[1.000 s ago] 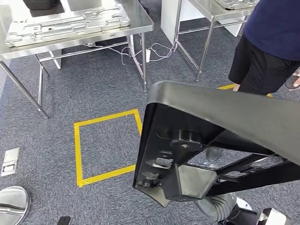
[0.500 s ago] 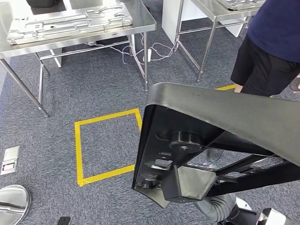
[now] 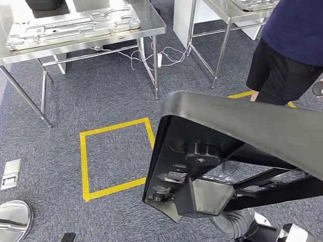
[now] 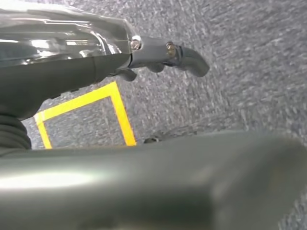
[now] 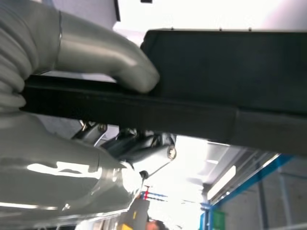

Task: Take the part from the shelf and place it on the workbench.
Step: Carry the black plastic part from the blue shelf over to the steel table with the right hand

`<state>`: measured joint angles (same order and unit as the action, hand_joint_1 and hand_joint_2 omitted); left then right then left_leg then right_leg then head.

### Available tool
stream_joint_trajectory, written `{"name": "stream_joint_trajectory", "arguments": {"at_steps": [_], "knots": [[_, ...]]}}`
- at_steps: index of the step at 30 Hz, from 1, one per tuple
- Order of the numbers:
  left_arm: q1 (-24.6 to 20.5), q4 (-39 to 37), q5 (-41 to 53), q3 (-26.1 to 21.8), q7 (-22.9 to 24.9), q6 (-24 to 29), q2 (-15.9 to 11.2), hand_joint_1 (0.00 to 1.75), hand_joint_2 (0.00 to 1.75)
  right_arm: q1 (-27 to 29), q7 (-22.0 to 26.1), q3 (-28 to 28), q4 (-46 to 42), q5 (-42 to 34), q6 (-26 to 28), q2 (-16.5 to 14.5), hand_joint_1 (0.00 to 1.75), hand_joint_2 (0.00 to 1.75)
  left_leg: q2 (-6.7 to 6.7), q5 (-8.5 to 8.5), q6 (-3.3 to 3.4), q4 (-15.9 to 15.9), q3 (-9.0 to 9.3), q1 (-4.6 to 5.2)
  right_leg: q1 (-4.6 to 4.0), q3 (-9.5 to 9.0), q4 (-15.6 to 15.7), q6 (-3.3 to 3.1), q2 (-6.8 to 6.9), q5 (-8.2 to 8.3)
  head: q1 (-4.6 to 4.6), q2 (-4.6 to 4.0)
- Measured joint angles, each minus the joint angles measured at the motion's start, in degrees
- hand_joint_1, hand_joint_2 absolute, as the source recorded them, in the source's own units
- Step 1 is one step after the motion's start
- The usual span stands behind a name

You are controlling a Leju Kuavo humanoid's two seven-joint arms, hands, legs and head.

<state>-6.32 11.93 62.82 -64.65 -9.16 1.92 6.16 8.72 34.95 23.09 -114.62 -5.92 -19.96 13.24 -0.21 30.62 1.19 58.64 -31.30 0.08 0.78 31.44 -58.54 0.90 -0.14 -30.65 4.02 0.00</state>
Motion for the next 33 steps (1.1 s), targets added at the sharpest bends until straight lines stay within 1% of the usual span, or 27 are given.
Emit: {"name": "stream_joint_trajectory", "arguments": {"at_steps": [1,2,3,5,6,7,8,10,11,12,13,15,16,17,18,20,21,22,23,24,25,26,27,28,31,32,33], "knots": [[-0.02,0.00,0.00,0.00,-0.01,0.00,0.01,0.00,1.75,-0.02,0.00,0.00,-0.01,0.00,0.00,-0.01,1.75,1.75,0.00,0.58,-0.28,0.57,-0.17,-0.06,0.09,0.00,0.04,-0.37,0.07,0.05,0.00,0.00],[-0.04,0.00,0.00,0.00,-0.01,0.00,0.03,0.00,1.75,-0.04,0.00,0.01,-0.01,0.00,0.00,-0.02,1.75,1.75,0.01,1.73,-0.60,2.06,-0.76,-0.14,0.21,0.00,0.11,-0.71,0.16,0.11,0.01,0.00],[-0.04,0.00,0.00,0.00,-0.02,0.00,0.04,0.00,1.75,-0.04,0.00,0.01,-0.02,0.00,0.00,-0.03,1.75,1.75,0.01,3.45,-0.92,4.78,-1.91,-0.23,0.31,0.03,0.14,-0.95,0.27,0.15,0.01,0.00],[0.04,0.00,0.00,0.00,-0.01,0.00,0.05,0.00,1.75,-0.02,0.00,0.01,-0.01,0.01,0.00,-0.04,1.75,1.75,0.01,6.96,-1.30,12.25,-5.24,-0.37,0.30,0.13,0.11,-1.13,0.37,0.15,0.01,0.00],[0.10,0.00,0.00,0.00,0.00,0.00,0.04,0.00,1.75,-0.01,0.00,0.01,-0.01,0.01,0.00,-0.04,1.75,1.75,0.01,7.83,-1.39,15.11,-6.54,-0.39,0.29,0.14,0.09,-1.14,0.39,0.14,0.01,0.00],[0.14,0.00,0.00,0.00,0.01,0.00,0.04,0.00,1.75,-0.01,0.00,0.01,0.00,0.02,0.00,-0.04,1.75,1.75,0.01,7.54,-1.37,15.97,-6.97,-0.40,0.29,0.11,0.07,-1.14,0.39,0.13,0.01,0.00],[0.15,0.00,0.00,0.00,0.01,0.00,0.04,0.00,1.75,-0.02,0.00,0.01,0.00,0.02,0.00,-0.04,1.75,1.75,0.01,6.18,-1.26,14.57,-6.36,-0.39,0.28,0.01,0.06,-1.11,0.36,0.09,0.00,0.00],[0.14,0.00,0.00,0.00,0.00,0.00,0.04,0.00,1.75,-0.03,0.00,0.01,0.00,0.02,0.00,-0.04,1.75,1.75,0.04,1.97,-0.75,7.12,-3.00,-0.34,0.27,-0.23,0.08,-0.96,0.27,-0.03,0.00,0.00],[0.12,0.00,0.00,0.00,-0.01,0.00,0.03,0.00,1.75,-0.05,0.00,0.01,0.00,0.02,0.00,-0.04,1.75,1.75,0.07,0.47,-0.45,3.68,-1.50,-0.24,0.20,-0.25,0.03,-0.81,0.21,-0.10,0.00,0.00],[0.07,0.00,0.00,0.00,-0.01,0.00,0.03,0.00,1.75,-0.05,0.00,0.01,0.00,0.01,0.00,-0.04,1.75,1.75,0.11,-0.22,-0.20,1.41,-0.58,-0.13,0.15,-0.14,-0.02,-0.61,0.17,-0.13,0.00,0.00],[0.03,0.00,0.00,0.00,-0.01,0.00,0.02,0.00,1.75,-0.05,-0.01,0.02,0.00,0.01,0.00,-0.04,1.75,1.75,0.15,-0.20,-0.04,0.52,-0.32,-0.01,0.11,0.03,-0.03,-0.37,0.14,-0.12,-0.01,0.00],[0.03,0.00,0.00,0.00,0.00,0.00,0.03,0.00,1.75,-0.06,-0.02,0.02,-0.02,0.02,0.00,-0.03,1.75,1.75,0.16,-0.17,0.27,0.00,-0.38,-0.03,0.11,0.18,0.05,0.26,0.11,-0.08,-0.01,0.00],[0.06,0.00,0.00,0.00,-0.01,0.00,0.03,0.00,1.75,-0.07,-0.02,0.02,-0.03,0.02,0.00,-0.03,1.75,1.75,0.12,-0.32,0.51,-0.21,-0.33,-0.16,0.12,0.21,-0.18,0.54,0.11,-0.39,-0.02,0.00],[0.04,0.00,0.00,0.00,-0.01,0.00,0.03,0.00,1.75,-0.12,-0.01,0.02,-0.04,0.02,0.00,-0.02,1.75,1.75,0.09,-0.47,0.80,-0.42,-0.26,-0.31,0.13,0.56,-1.16,0.77,0.10,-1.21,-0.02,0.00],[0.01,0.00,0.00,0.00,-0.01,0.01,0.03,0.00,1.75,-0.14,0.00,0.01,-0.05,0.02,0.00,-0.01,1.75,1.75,0.03,-0.60,1.06,-0.60,-0.19,-0.45,0.14,1.45,-3.35,0.93,0.10,-2.68,-0.03,0.00],[0.00,0.00,0.00,0.00,-0.01,0.01,0.02,0.00,1.75,-0.11,0.01,0.00,-0.03,0.02,0.00,-0.01,1.75,1.75,-0.08,-0.61,1.25,-0.60,-0.21,-0.42,0.17,4.76,-10.70,1.12,0.10,-6.37,-0.04,0.00],[0.03,0.00,0.00,0.00,-0.01,0.01,0.02,0.00,1.75,-0.05,0.00,-0.01,-0.01,0.02,0.00,-0.01,1.75,1.75,-0.12,-0.60,1.27,-0.59,-0.20,-0.40,0.19,6.36,-14.13,1.21,0.10,-7.56,-0.04,0.00],[0.05,0.00,0.00,0.00,0.00,0.00,0.02,0.00,1.75,-0.01,0.00,0.00,0.01,0.02,0.00,-0.01,1.75,1.75,-0.15,-0.59,1.26,-0.58,-0.18,-0.40,0.19,7.21,-15.89,1.28,0.10,-7.70,-0.04,0.00],[0.06,0.00,0.00,0.00,0.01,0.00,0.02,0.00,1.75,0.01,0.00,0.01,0.02,0.02,0.00,-0.01,1.75,1.75,-0.15,-0.57,1.25,-0.57,-0.11,-0.40,0.20,6.96,-15.35,1.34,0.11,-6.69,-0.04,0.00],[0.05,0.00,0.00,0.00,0.01,0.00,0.02,0.00,1.75,0.00,0.00,0.01,0.02,0.02,0.00,-0.01,1.75,1.75,-0.14,-0.51,1.20,-0.55,0.01,-0.42,0.20,5.63,-12.45,1.36,0.12,-4.75,-0.04,0.00],[0.05,0.00,0.00,0.00,0.01,0.00,0.02,0.00,1.75,-0.02,0.00,0.01,0.02,0.02,0.00,-0.01,1.75,1.75,-0.12,-0.41,1.07,-0.52,0.13,-0.44,0.21,3.69,-8.21,1.32,0.14,-2.60,-0.04,0.00],[0.02,0.00,0.00,0.00,0.01,0.00,0.02,0.00,1.75,-0.04,-0.01,0.01,0.02,0.02,0.00,-0.01,1.75,1.75,-0.08,-0.26,0.86,-0.39,0.19,-0.32,0.15,1.89,-4.27,1.24,0.15,-1.01,-0.04,0.00],[0.01,0.00,0.00,0.00,0.00,0.00,0.02,0.00,1.75,-0.05,-0.01,0.01,0.02,0.02,0.00,-0.01,1.75,1.75,-0.05,-0.13,0.62,-0.28,0.19,-0.20,0.11,0.66,-1.46,1.06,0.12,-0.07,-0.03,0.00],[0.01,0.00,0.00,0.00,-0.01,0.00,0.02,0.00,1.75,-0.04,-0.01,0.01,0.01,0.01,0.00,-0.01,1.75,1.75,-0.03,-0.05,0.40,-0.20,0.15,-0.09,0.03,0.11,-0.13,0.83,0.07,0.15,-0.02,0.00],[-0.01,0.00,0.00,0.00,-0.02,0.00,0.02,0.00,1.75,-0.02,0.00,0.01,-0.01,0.00,0.00,-0.01,1.75,1.75,0.00,0.28,-0.19,0.04,0.11,-0.13,0.03,0.11,0.00,-0.14,0.02,0.07,-0.01,0.00],[-0.03,0.00,0.00,0.00,-0.02,0.00,0.04,0.00,1.75,-0.04,0.00,0.01,-0.01,0.00,0.00,-0.01,1.75,1.75,0.00,1.03,-0.49,0.87,-0.17,-0.19,0.12,0.10,0.06,-0.52,0.10,0.12,-0.01,0.00],[-0.04,0.00,0.00,0.00,-0.02,0.00,0.05,0.00,1.75,-0.05,0.00,0.01,-0.02,0.00,0.00,-0.02,1.75,1.75,0.00,2.41,-0.81,2.81,-0.95,-0.27,0.24,0.09,0.13,-0.84,0.20,0.19,-0.01,0.00]]}}
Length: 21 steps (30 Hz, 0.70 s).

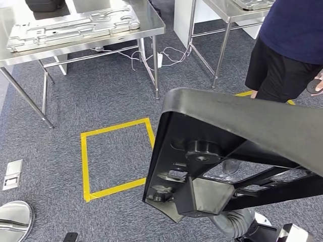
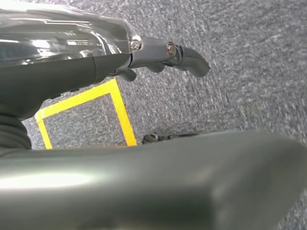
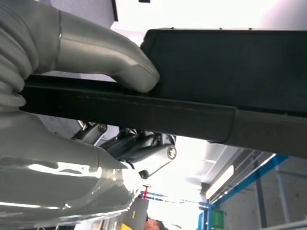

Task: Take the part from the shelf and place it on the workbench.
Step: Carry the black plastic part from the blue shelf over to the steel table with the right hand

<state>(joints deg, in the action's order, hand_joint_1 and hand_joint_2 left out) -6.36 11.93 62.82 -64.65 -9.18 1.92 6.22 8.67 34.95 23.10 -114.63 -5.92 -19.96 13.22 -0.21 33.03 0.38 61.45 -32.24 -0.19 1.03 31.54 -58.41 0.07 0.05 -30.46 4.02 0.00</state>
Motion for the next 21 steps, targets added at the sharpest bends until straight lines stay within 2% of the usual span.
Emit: {"name": "stream_joint_trajectory", "arguments": {"at_steps": [3,4,5,6,8,9,10,13,15,16,18,19,20,21], "knots": [[0.10,0.00,0.00,0.00,0.02,0.00,0.03,0.00,1.75,0.03,0.00,0.00,0.01,0.01,0.00,-0.02,1.75,1.75,0.00,5.13,-0.58,10.73,-4.79,-0.19,-0.01,0.12,-0.05,-0.35,0.18,0.00,0.01,0.00],[0.15,0.00,0.00,0.00,0.02,0.00,0.03,0.00,1.75,0.04,0.00,0.00,0.01,0.02,0.00,-0.02,1.75,1.75,0.00,5.52,-0.60,12.95,-5.86,-0.20,-0.03,0.12,-0.07,-0.35,0.19,-0.02,0.01,0.00],[0.18,0.00,0.00,0.00,0.02,0.00,0.03,0.00,1.75,0.04,0.00,0.00,0.02,0.02,0.00,-0.02,1.75,1.75,0.00,4.79,-0.52,13.04,-5.98,-0.19,-0.05,0.06,-0.07,-0.35,0.17,-0.04,0.01,0.00],[0.19,0.00,0.00,0.00,0.02,0.00,0.03,0.00,1.75,0.03,0.00,0.00,0.02,0.02,0.00,-0.02,1.75,1.75,0.00,3.05,-0.34,10.85,-5.04,-0.18,-0.07,-0.07,-0.07,-0.31,0.13,-0.08,0.01,0.00],[0.15,0.00,0.00,0.00,0.02,0.00,0.00,0.00,1.75,0.01,-0.01,0.00,0.01,0.02,0.00,-0.02,1.75,1.75,0.04,-1.04,0.33,3.19,-1.64,0.00,-0.14,-0.29,-0.08,-0.17,0.03,-0.24,0.00,0.00],[0.12,0.00,0.00,0.00,0.02,0.00,-0.03,0.00,1.75,0.00,-0.01,0.00,0.01,0.02,0.00,-0.02,1.75,1.75,0.08,-2.26,0.67,0.06,-0.32,0.17,-0.17,-0.25,-0.13,-0.01,-0.03,-0.30,0.00,0.00],[0.08,0.00,0.00,0.00,0.01,0.00,-0.07,0.00,1.75,0.01,-0.01,0.01,0.01,0.02,0.00,-0.02,1.75,1.75,0.11,-2.73,0.93,-1.79,0.38,0.33,-0.19,-0.11,-0.17,0.19,-0.06,-0.31,-0.01,0.00],[0.09,0.00,0.00,0.00,0.01,0.00,-0.10,0.00,1.75,0.00,0.00,0.01,-0.01,0.02,0.00,-0.01,1.75,1.75,0.13,-2.74,1.34,-2.97,0.54,0.39,-0.13,0.10,-0.10,1.12,-0.08,-0.31,-0.02,0.00],[0.07,0.00,0.00,0.00,0.00,0.01,-0.10,0.00,1.75,-0.08,0.01,-0.01,-0.03,0.02,0.00,0.01,1.75,1.75,0.06,-3.03,1.79,-3.42,0.69,0.10,-0.10,0.79,-2.08,1.69,-0.09,-1.95,-0.02,0.00],[0.04,0.00,0.00,0.00,0.00,0.01,-0.10,0.00,1.75,-0.08,0.01,-0.01,-0.03,0.02,0.00,0.02,1.75,1.75,0.00,-3.13,1.96,-3.54,0.75,-0.02,-0.06,1.94,-4.84,1.89,-0.10,-3.68,-0.03,0.00],[0.07,0.00,0.00,0.00,0.00,0.01,-0.10,0.00,1.75,-0.03,0.00,-0.01,-0.01,0.02,0.00,0.02,1.75,1.75,-0.08,-3.11,2.05,-3.52,0.73,0.00,-0.04,5.45,-12.50,2.20,-0.11,-7.22,-0.04,0.00],[0.10,0.00,0.00,0.00,0.01,0.00,-0.10,0.00,1.75,0.03,0.00,-0.01,0.01,0.02,0.00,0.03,1.75,1.75,-0.12,-3.10,2.06,-3.51,0.74,0.01,-0.04,6.80,-15.33,2.32,-0.10,-7.99,-0.04,0.00],[0.12,0.00,0.00,0.00,0.01,0.00,-0.10,0.00,1.75,0.06,0.00,-0.01,0.02,0.02,0.00,0.03,1.75,1.75,-0.15,-3.08,2.07,-3.50,0.79,0.01,-0.04,7.18,-16.08,2.41,-0.09,-7.56,-0.04,0.00],[0.11,0.00,0.00,0.00,0.02,0.00,-0.10,0.00,1.75,0.06,0.00,-0.01,0.03,0.02,0.00,0.03,1.75,1.75,-0.14,-3.03,2.05,-3.50,0.90,-0.01,-0.01,6.33,-14.25,2.48,-0.08,-5.96,-0.04,0.00]]}}
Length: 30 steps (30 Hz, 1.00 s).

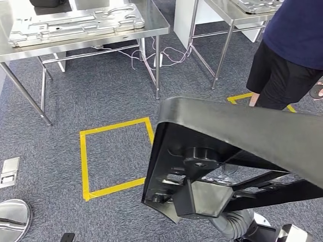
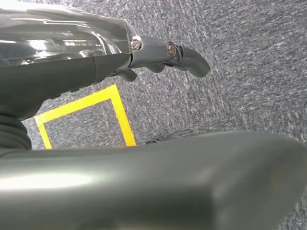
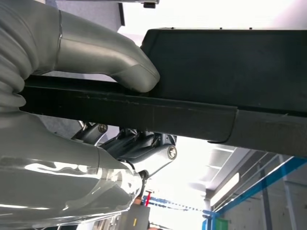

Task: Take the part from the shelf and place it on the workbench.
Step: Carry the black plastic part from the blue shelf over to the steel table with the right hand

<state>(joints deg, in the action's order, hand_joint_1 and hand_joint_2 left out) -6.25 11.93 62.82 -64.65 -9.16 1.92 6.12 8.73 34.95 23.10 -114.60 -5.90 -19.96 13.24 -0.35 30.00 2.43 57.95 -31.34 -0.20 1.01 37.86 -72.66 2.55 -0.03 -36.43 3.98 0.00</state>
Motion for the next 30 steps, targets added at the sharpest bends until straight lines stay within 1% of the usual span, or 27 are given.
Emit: {"name": "stream_joint_trajectory", "arguments": {"at_steps": [1,2,3,4,5,7,8,9,10,12,13,14,15,16,17,18,19,20,22,23,24,25,26,27,28,29,30], "knots": [[-0.02,0.00,0.00,0.00,0.01,0.00,0.01,0.00,1.75,-0.01,0.00,-0.01,0.01,0.00,0.00,0.00,1.75,1.75,0.02,0.08,-0.08,0.03,0.16,-0.02,0.02,-1.74,3.73,0.04,0.02,2.25,0.00,0.00],[-0.02,0.00,0.00,0.00,0.01,0.00,0.01,0.00,1.75,-0.04,0.00,-0.01,0.02,0.00,0.00,-0.01,1.75,1.75,0.04,0.21,-0.23,0.07,0.26,0.01,0.01,-3.72,7.84,0.00,0.02,4.10,0.00,0.00],[-0.04,0.00,0.00,0.00,0.01,0.00,0.02,0.00,1.75,-0.06,-0.01,-0.01,0.02,0.00,0.00,-0.01,1.75,1.75,0.07,0.34,-0.44,0.26,0.23,0.14,-0.01,-5.22,11.31,-0.17,0.01,5.39,0.00,0.00],[-0.05,0.00,0.00,0.00,0.01,0.00,0.02,0.00,1.75,-0.04,-0.01,0.00,0.02,0.00,0.00,-0.02,1.75,1.75,0.09,0.44,-0.65,0.41,0.12,0.28,-0.04,-5.98,13.27,-0.42,-0.03,5.91,0.02,0.00],[-0.05,0.00,0.00,0.00,0.01,0.00,0.02,0.00,1.75,-0.02,-0.02,0.00,0.02,0.00,0.00,-0.02,1.75,1.75,0.11,0.49,-0.83,0.52,-0.03,0.40,-0.11,-6.12,13.88,-0.74,-0.09,5.81,0.03,0.00],[-0.07,0.00,0.00,0.00,-0.01,0.00,0.01,0.00,1.75,0.00,-0.02,0.01,0.01,0.00,0.00,-0.02,1.75,1.75,0.13,0.58,-1.11,0.64,-0.12,0.38,-0.12,-5.95,13.95,-1.47,-0.13,5.87,0.04,0.00],[-0.08,0.00,0.00,0.00,-0.01,0.00,0.02,0.00,1.75,-0.01,-0.02,0.01,0.01,0.00,0.00,-0.02,1.75,1.75,0.14,0.98,-1.31,1.00,-0.19,0.33,-0.06,-5.99,13.99,-1.85,-0.08,5.91,0.04,0.00],[-0.10,0.00,0.00,0.00,-0.02,0.00,0.03,0.00,1.75,-0.04,-0.02,0.01,-0.01,0.00,0.00,-0.03,1.75,1.75,0.14,1.97,-1.57,2.26,-0.67,0.24,0.03,-6.02,14.05,-2.24,0.01,5.96,0.04,0.00],[-0.10,0.00,0.00,0.00,-0.02,0.00,0.04,0.00,1.75,-0.04,-0.01,0.01,-0.01,0.00,0.00,-0.04,1.75,1.75,0.14,3.54,-1.88,4.66,-1.67,0.14,0.13,-6.03,14.11,-2.55,0.11,6.00,0.04,0.00],[-0.04,0.00,0.00,0.00,-0.01,0.00,0.07,0.00,1.75,-0.03,-0.01,0.01,-0.02,0.00,0.00,-0.05,1.75,1.75,0.14,7.27,-2.35,12.19,-5.00,-0.04,0.09,-5.96,14.08,-2.84,0.23,5.97,0.04,0.00],[0.01,0.00,0.00,0.00,-0.01,0.00,0.07,0.00,1.75,-0.02,-0.01,0.01,-0.02,0.00,0.00,-0.05,1.75,1.75,0.14,8.36,-2.47,15.43,-6.48,-0.08,0.07,-5.96,14.06,-2.85,0.25,5.96,0.04,0.00],[0.06,0.00,0.00,0.00,0.00,0.00,0.07,0.00,1.75,-0.02,-0.02,0.01,-0.02,0.00,0.00,-0.04,1.75,1.75,0.14,8.44,-2.48,17.00,-7.22,-0.08,0.05,-6.00,14.04,-2.85,0.26,5.93,0.04,0.00],[0.08,0.00,0.00,0.00,0.01,0.00,0.07,0.00,1.75,-0.02,-0.01,0.01,-0.02,0.00,0.00,-0.05,1.75,1.75,0.14,7.34,-2.40,16.25,-6.90,-0.08,0.04,-6.09,14.03,-2.84,0.23,5.90,0.04,0.00],[0.07,0.00,0.00,0.00,0.01,0.00,0.07,0.00,1.75,-0.03,-0.02,0.01,-0.02,0.00,0.00,-0.05,1.75,1.75,0.14,5.32,-2.20,13.24,-5.54,-0.07,0.02,-6.24,14.03,-2.79,0.18,5.85,0.04,0.00],[0.05,0.00,0.00,0.00,0.00,0.00,0.05,0.00,1.75,-0.03,-0.01,0.01,-0.02,0.00,0.00,-0.05,1.75,1.75,0.16,3.09,-1.88,9.10,-3.70,-0.02,0.02,-6.38,14.04,-2.71,0.13,5.78,0.04,0.00],[0.01,0.00,0.00,0.00,0.00,0.00,0.04,0.00,1.75,-0.05,-0.01,0.01,-0.02,0.00,0.00,-0.06,1.75,1.75,0.18,1.38,-1.57,5.33,-2.02,0.08,-0.07,-6.43,14.00,-2.57,0.05,5.70,0.04,0.00],[-0.03,0.00,0.00,0.00,-0.01,0.00,0.02,0.00,1.75,-0.06,-0.01,0.01,-0.02,0.00,0.00,-0.06,1.75,1.75,0.21,0.50,-1.30,2.64,-0.89,0.19,-0.14,-6.36,13.96,-2.38,0.01,5.65,0.04,0.00],[-0.07,0.00,0.00,0.00,-0.01,0.00,0.01,0.00,1.75,-0.05,-0.01,0.01,-0.02,0.00,0.00,-0.07,1.75,1.75,0.23,0.34,-1.13,1.34,-0.43,0.31,-0.18,-6.21,13.93,-2.16,-0.01,5.65,0.04,0.00],[-0.05,0.00,0.00,0.00,-0.02,0.00,0.00,0.00,1.75,-0.06,-0.02,0.01,-0.03,0.00,0.00,-0.06,1.75,1.75,0.25,0.57,-0.90,0.83,-0.40,0.38,-0.19,-6.04,14.03,-1.53,-0.01,5.73,0.03,0.00],[-0.03,0.00,0.00,0.00,-0.02,0.00,0.01,0.00,1.75,-0.06,-0.02,0.01,-0.04,0.00,0.00,-0.05,1.75,1.75,0.23,0.43,-0.70,0.63,-0.36,0.28,-0.16,-6.04,13.88,-1.20,-0.02,5.51,0.02,0.00],[-0.03,0.00,0.00,0.00,-0.02,0.00,0.02,0.00,1.75,-0.10,-0.02,0.01,-0.05,0.00,0.00,-0.04,1.75,1.75,0.20,0.28,-0.44,0.41,-0.29,0.15,-0.15,-5.76,13.07,-0.91,-0.02,4.78,0.02,0.00],[-0.06,0.00,0.00,0.00,-0.02,0.01,0.02,0.00,1.75,-0.13,-0.01,0.00,-0.05,0.00,0.00,-0.03,1.75,1.75,0.15,0.13,-0.18,0.20,-0.21,0.00,-0.14,-4.97,11.09,-0.66,-0.03,3.41,0.01,0.00],[-0.09,0.00,0.00,0.00,-0.02,0.02,0.03,0.00,1.75,-0.12,-0.01,-0.01,-0.05,0.00,0.00,-0.02,1.75,1.75,0.09,0.07,-0.03,0.14,-0.19,-0.06,-0.09,-3.58,7.92,-0.49,-0.03,1.55,0.01,0.00],[-0.08,0.00,0.00,0.00,-0.02,0.02,0.02,0.00,1.75,-0.10,0.00,0.00,-0.04,0.00,0.00,-0.02,1.75,1.75,0.05,0.08,0.05,0.15,-0.21,-0.05,-0.06,-1.75,3.95,-0.33,-0.02,-0.36,0.00,0.00],[-0.05,0.00,0.00,0.00,-0.01,0.02,0.02,0.00,1.75,-0.05,0.00,0.00,-0.03,0.00,0.00,-0.02,1.75,1.75,0.01,0.09,0.06,0.16,-0.22,-0.03,-0.03,-0.04,0.32,-0.19,-0.02,-1.71,0.00,0.00],[-0.02,0.00,0.00,0.00,-0.01,0.01,0.02,0.00,1.75,-0.01,0.00,0.00,-0.02,0.00,0.00,-0.02,1.75,1.75,-0.02,0.10,0.06,0.17,-0.20,-0.03,-0.03,0.98,-1.80,-0.07,-0.02,-2.02,0.00,0.00],[-0.01,0.00,0.00,0.00,0.00,0.00,0.03,0.00,1.75,0.00,0.00,0.00,-0.01,0.00,0.00,-0.02,1.75,1.75,-0.03,0.11,0.04,0.18,-0.14,-0.04,-0.02,0.98,-1.72,0.02,-0.01,-1.18,0.00,0.00]]}}
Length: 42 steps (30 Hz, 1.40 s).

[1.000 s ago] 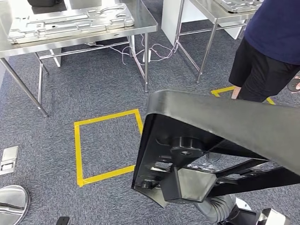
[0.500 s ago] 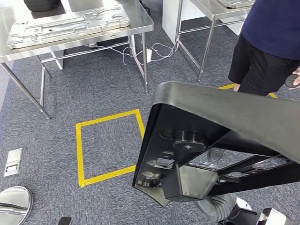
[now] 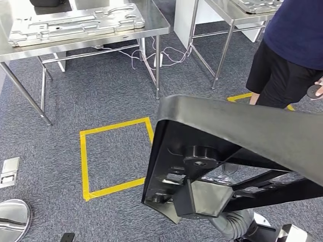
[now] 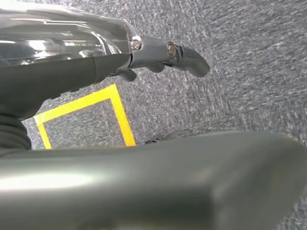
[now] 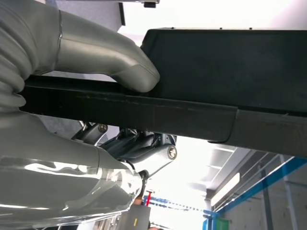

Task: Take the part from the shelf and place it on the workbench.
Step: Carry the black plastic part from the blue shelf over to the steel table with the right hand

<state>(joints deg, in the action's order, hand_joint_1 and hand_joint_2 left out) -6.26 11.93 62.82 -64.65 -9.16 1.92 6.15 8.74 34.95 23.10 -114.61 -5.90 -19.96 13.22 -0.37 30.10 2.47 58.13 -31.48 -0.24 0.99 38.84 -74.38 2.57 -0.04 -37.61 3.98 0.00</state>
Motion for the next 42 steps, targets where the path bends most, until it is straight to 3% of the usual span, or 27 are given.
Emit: {"name": "stream_joint_trajectory", "arguments": {"at_steps": [1,3,5,9,11,13,14,15,16,19,21,24,26,28,29,30,31,33,35,39,41,42], "knots": [[-0.01,0.00,0.00,0.00,0.01,0.00,0.01,0.00,1.75,-0.01,0.00,-0.01,0.01,0.00,0.00,0.00,1.75,1.75,0.02,0.05,-0.06,0.02,0.12,-0.04,0.02,-1.19,2.63,0.07,0.01,1.90,0.00,0.00],[-0.04,0.00,0.00,0.00,0.00,0.00,0.02,0.00,1.75,-0.05,-0.01,-0.01,0.02,0.00,0.00,0.00,1.75,1.75,0.07,0.31,-0.41,0.17,0.32,0.03,0.00,-4.94,10.78,0.06,0.04,5.88,0.00,0.00],[-0.05,0.00,0.00,0.00,-0.01,0.00,0.02,0.00,1.75,-0.06,-0.02,-0.01,0.03,-0.01,0.00,0.00,1.75,1.75,0.14,0.53,-0.89,0.40,0.21,0.26,-0.09,-6.82,15.29,-0.46,-0.04,7.27,0.02,0.00],[-0.10,0.00,0.00,0.01,-0.01,0.00,0.03,0.00,1.75,-0.05,-0.02,0.00,0.02,0.00,0.00,0.00,1.75,1.75,0.17,1.19,-1.68,1.00,0.04,0.17,-0.10,-6.82,15.69,-1.94,-0.06,7.23,0.04,0.00],[-0.12,0.00,0.00,0.01,-0.02,0.00,0.06,0.00,1.75,-0.08,-0.02,0.01,0.01,0.00,0.00,-0.01,1.75,1.75,0.17,4.17,-2.30,5.47,-1.83,0.01,0.09,-6.84,15.78,-2.54,0.14,7.31,0.05,0.00],[-0.05,0.00,0.00,0.00,-0.01,0.00,0.07,0.00,1.75,-0.05,-0.02,0.01,0.02,0.00,0.00,-0.02,1.75,1.75,0.17,7.77,-2.67,13.22,-5.32,-0.12,0.08,-6.77,15.75,-2.78,0.26,7.27,0.04,0.00],[0.01,0.00,0.00,0.00,0.00,0.00,0.06,0.00,1.75,-0.04,-0.02,0.01,0.03,0.00,0.00,-0.02,1.75,1.75,0.17,8.51,-2.72,15.92,-6.57,-0.13,0.07,-6.78,15.74,-2.80,0.28,7.26,0.04,0.00],[0.06,0.00,0.00,0.00,0.01,0.00,0.06,0.00,1.75,-0.03,-0.02,0.01,0.03,0.00,0.00,-0.02,1.75,1.75,0.17,8.10,-2.67,16.59,-6.91,-0.13,0.05,-6.83,15.74,-2.80,0.27,7.24,0.04,0.00],[0.08,0.00,0.00,0.00,0.01,0.00,0.07,0.00,1.75,-0.04,-0.02,0.01,0.03,0.00,0.00,-0.02,1.75,1.75,0.17,6.63,-2.53,15.02,-6.23,-0.12,0.04,-6.93,15.73,-2.78,0.24,7.21,0.04,0.00],[0.01,0.00,0.00,0.00,0.00,0.00,0.04,0.00,1.75,-0.09,-0.02,0.01,0.01,0.00,0.00,-0.03,1.75,1.75,0.22,1.09,-1.69,4.19,-1.28,0.08,-0.09,-7.25,15.70,-2.51,0.10,7.02,0.04,0.00],[-0.07,0.00,0.00,0.00,-0.01,0.00,0.00,0.00,1.75,-0.10,-0.02,0.01,0.01,0.00,0.00,-0.04,1.75,1.75,0.27,0.49,-1.33,1.06,-0.04,0.34,-0.16,-7.05,15.68,-2.06,0.05,7.04,0.04,0.00],[-0.04,0.00,0.00,0.00,-0.01,0.00,0.02,0.00,1.75,-0.10,-0.02,0.01,-0.02,0.00,0.00,-0.02,1.75,1.75,0.24,0.26,-0.74,0.26,0.00,0.22,-0.07,-6.88,15.51,-1.08,0.02,6.77,0.02,0.00],[-0.08,0.00,0.00,0.00,-0.01,0.02,0.03,0.00,1.75,-0.16,-0.01,-0.02,-0.05,0.00,0.00,0.01,1.75,1.75,0.13,-0.07,-0.19,-0.20,0.15,-0.06,-0.04,-5.46,11.95,-0.67,0.01,4.24,0.01,0.00],[-0.07,0.00,0.00,0.00,-0.01,0.02,0.03,0.00,1.75,-0.12,0.00,-0.01,-0.03,0.00,0.00,0.01,1.75,1.75,0.02,-0.09,-0.01,-0.21,0.14,0.01,-0.01,-2.18,4.57,-0.48,0.00,0.58,0.00,0.00],[-0.03,0.00,0.00,0.00,-0.01,0.01,0.04,0.00,1.75,-0.05,0.00,-0.01,-0.01,0.00,0.00,0.02,1.75,1.75,-0.03,-0.09,0.00,-0.20,0.15,0.04,0.00,-0.75,1.45,-0.39,0.00,-0.44,0.00,0.00],[0.00,0.00,0.00,0.00,0.00,0.00,0.04,0.00,1.75,-0.01,0.00,-0.01,0.01,0.00,0.00,0.02,1.75,1.75,-0.05,-0.08,0.00,-0.19,0.18,0.06,-0.01,-0.14,0.10,-0.32,0.01,-0.38,0.00,0.00],[0.01,0.00,0.00,0.00,0.01,0.00,0.04,0.00,1.75,0.00,0.00,0.00,0.02,0.00,0.00,0.01,1.75,1.75,-0.05,-0.06,-0.01,-0.18,0.25,0.06,0.00,-0.67,1.19,-0.26,0.02,0.86,0.00,0.00],[-0.02,0.00,0.00,0.00,0.00,0.00,0.04,0.00,1.75,-0.03,0.00,-0.01,0.03,0.00,0.00,0.02,1.75,1.75,-0.01,0.07,-0.17,-0.14,0.46,0.04,0.01,-4.20,8.65,-0.29,0.05,4.89,0.00,0.00],[-0.05,0.00,0.00,0.00,-0.01,0.00,0.04,0.00,1.75,-0.05,-0.01,-0.01,0.03,-0.01,0.00,0.01,1.75,1.75,0.04,0.25,-0.53,0.09,0.38,0.27,-0.08,-6.96,14.89,-0.62,0.01,7.09,0.01,0.00],[-0.08,0.00,0.00,0.00,0.00,0.00,0.03,0.00,1.75,-0.03,0.00,0.00,0.01,-0.01,0.00,0.01,1.75,1.75,0.09,0.63,-1.35,0.49,0.16,0.32,-0.14,-7.24,16.07,-1.82,-0.07,7.29,0.04,0.00],[-0.11,0.00,0.00,0.01,-0.01,0.00,0.05,0.00,1.75,-0.07,0.00,0.01,-0.01,-0.01,0.00,-0.02,1.75,1.75,0.11,2.90,-1.95,3.56,-1.02,0.19,0.11,-7.27,16.23,-2.50,0.12,7.43,0.04,0.00],[-0.10,0.00,0.00,0.01,-0.01,0.00,0.07,0.00,1.75,-0.06,0.00,0.01,-0.01,-0.01,0.00,-0.03,1.75,1.75,0.11,4.76,-2.24,6.83,-2.41,0.09,0.13,-7.23,16.22,-2.69,0.20,7.42,0.05,0.00]]}}
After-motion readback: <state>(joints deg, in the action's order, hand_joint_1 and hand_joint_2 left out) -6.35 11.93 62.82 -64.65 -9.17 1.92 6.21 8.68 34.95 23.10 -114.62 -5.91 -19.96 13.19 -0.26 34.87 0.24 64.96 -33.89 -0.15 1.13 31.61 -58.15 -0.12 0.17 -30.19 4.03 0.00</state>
